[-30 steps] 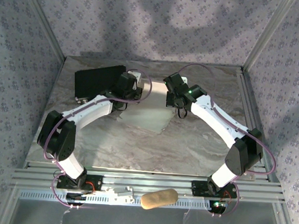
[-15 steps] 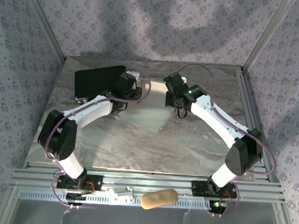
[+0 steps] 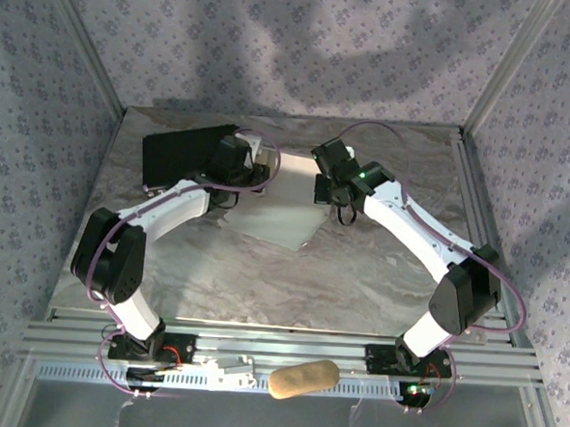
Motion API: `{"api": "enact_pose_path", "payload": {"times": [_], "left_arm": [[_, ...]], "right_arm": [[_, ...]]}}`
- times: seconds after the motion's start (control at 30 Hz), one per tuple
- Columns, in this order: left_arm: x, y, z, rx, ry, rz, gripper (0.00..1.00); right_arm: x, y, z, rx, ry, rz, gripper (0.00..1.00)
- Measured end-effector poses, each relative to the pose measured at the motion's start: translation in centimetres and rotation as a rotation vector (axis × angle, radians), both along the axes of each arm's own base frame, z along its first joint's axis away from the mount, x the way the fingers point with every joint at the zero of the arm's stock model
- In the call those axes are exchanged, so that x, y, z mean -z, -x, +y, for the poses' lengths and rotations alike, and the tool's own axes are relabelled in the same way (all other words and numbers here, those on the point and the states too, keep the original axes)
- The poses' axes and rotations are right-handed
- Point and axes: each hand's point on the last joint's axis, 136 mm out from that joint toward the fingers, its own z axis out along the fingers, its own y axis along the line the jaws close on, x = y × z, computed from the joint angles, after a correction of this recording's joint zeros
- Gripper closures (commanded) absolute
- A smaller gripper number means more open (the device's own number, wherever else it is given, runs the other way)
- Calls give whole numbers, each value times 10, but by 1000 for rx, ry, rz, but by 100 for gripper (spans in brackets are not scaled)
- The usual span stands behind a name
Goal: Fold the paper box
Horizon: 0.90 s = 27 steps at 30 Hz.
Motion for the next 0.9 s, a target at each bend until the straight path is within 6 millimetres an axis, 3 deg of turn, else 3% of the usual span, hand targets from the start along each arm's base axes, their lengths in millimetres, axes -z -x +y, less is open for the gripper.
{"api": "enact_pose_path", "payload": {"times": [0.3,0.6,0.9], "left_arm": [[0,2,-3,47,40,15,100],[3,3,-2,-27,-43,-17,100],[-5,16,9,-266,-213,-74,100]], "right_arm": [[0,-1,2,-6,-11,1,100],[0,0,0,-4,-2,1,100],[4,0,-2,19,11,7,100]]}}
